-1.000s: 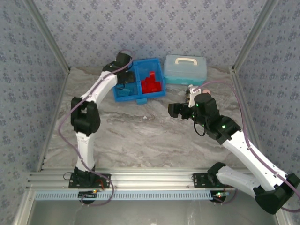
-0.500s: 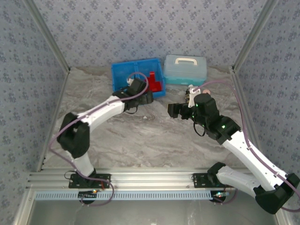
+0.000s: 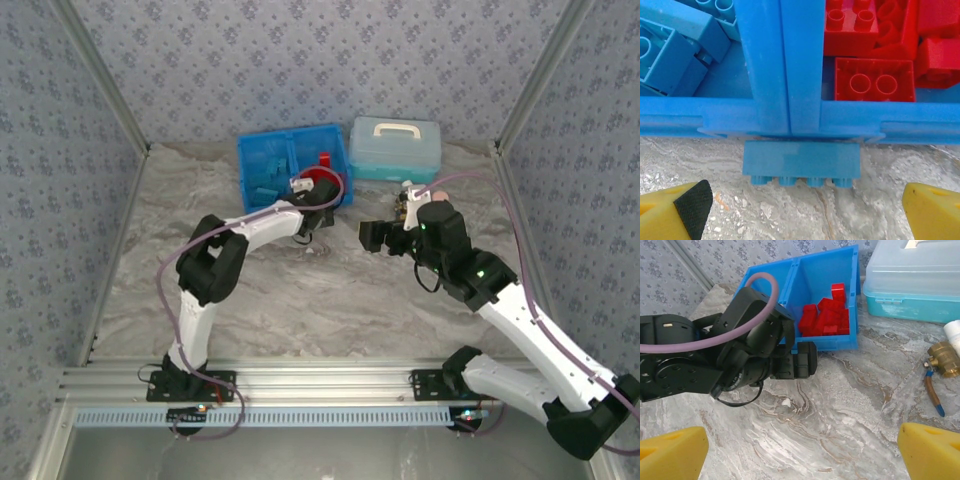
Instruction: Sort the legos into containers by color
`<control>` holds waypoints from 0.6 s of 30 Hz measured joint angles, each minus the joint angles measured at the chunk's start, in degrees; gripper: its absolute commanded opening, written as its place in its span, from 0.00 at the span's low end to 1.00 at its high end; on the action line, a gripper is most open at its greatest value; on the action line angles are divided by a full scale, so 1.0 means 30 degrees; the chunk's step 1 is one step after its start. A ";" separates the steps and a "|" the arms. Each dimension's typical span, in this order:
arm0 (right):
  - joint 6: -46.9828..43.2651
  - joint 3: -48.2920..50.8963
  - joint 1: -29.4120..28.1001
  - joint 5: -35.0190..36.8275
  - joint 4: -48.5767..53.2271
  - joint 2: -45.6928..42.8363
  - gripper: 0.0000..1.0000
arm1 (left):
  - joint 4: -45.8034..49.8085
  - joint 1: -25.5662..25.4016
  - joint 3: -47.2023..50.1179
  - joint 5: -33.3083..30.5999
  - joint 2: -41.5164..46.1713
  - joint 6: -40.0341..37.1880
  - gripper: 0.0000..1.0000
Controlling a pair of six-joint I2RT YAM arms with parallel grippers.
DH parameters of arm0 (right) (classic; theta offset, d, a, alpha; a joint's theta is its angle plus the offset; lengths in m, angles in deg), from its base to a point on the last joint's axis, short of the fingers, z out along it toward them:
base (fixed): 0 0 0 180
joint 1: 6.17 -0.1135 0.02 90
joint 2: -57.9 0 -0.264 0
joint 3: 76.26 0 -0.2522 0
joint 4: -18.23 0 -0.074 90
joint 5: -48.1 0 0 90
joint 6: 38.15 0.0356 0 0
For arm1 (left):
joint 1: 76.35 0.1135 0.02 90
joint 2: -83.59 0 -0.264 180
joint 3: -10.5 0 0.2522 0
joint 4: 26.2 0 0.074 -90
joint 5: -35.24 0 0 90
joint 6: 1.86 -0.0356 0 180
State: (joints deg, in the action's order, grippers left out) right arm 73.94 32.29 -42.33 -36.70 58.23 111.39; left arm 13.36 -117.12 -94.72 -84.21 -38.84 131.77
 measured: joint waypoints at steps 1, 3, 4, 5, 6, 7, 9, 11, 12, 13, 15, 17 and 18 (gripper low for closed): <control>0.0000 0.0000 0.0000 0.0007 0.0000 0.0000 1.00 | 0.0015 0.0000 -0.0153 -0.0080 -0.0226 0.0000 0.99; 0.0000 0.0000 0.0000 0.0022 0.0000 0.0000 1.00 | 0.0007 0.0022 -0.0393 -0.0160 -0.0656 0.0000 0.96; -0.0007 0.0000 0.0000 0.0058 0.0000 0.0000 1.00 | 0.0000 0.0051 -0.0466 -0.0204 -0.0838 -0.0022 0.92; -0.0007 0.0000 0.0000 0.0066 0.0000 0.0000 1.00 | 0.0000 0.0051 -0.0466 -0.0211 -0.0933 0.0007 0.89; -0.0007 0.0000 0.0000 0.0066 0.0000 0.0000 1.00 | 0.0022 0.0051 -0.0466 -0.0240 -0.0984 0.0087 0.86; -0.0007 0.0000 0.0000 0.0066 0.0007 0.0000 1.00 | 0.0000 0.0066 -0.0466 -0.0299 -0.1013 0.0117 0.82; -0.0007 0.0000 0.0000 0.0066 0.0022 0.0000 1.00 | -0.0022 0.0087 -0.0466 -0.0430 -0.1020 0.0197 0.79; -0.0007 0.0000 0.0000 0.0066 0.0080 0.0000 1.00 | -0.0066 0.0095 -0.0466 -0.0517 -0.1042 0.0189 0.76; -0.0007 0.0000 0.0000 0.0066 0.0117 0.0000 1.00 | -0.0109 0.0109 -0.0466 -0.0554 -0.1056 0.0189 0.73; -0.0007 0.0000 0.0000 0.0066 0.0160 -0.0007 1.00 | -0.0138 0.0131 -0.0466 -0.0583 -0.1100 0.0189 0.71; -0.0007 0.0000 0.0000 0.0073 0.0262 -0.0007 1.00 | -0.0138 0.0182 -0.0459 -0.0590 -0.1166 0.0197 0.69; -0.0007 0.0000 0.0000 0.0073 0.0372 -0.0015 1.00 | -0.0189 0.0182 -0.0459 -0.0627 -0.1180 0.0189 0.68; 0.0000 0.0000 0.0000 0.0080 0.0408 -0.0022 1.00 | -0.0189 0.0211 -0.0459 -0.0627 -0.1180 0.0189 0.68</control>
State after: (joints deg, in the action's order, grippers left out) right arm 73.94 32.29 -42.33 -36.46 59.46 111.33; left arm 12.79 -116.49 -96.09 -86.09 -42.38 132.34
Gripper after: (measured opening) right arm 0.997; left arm 0.685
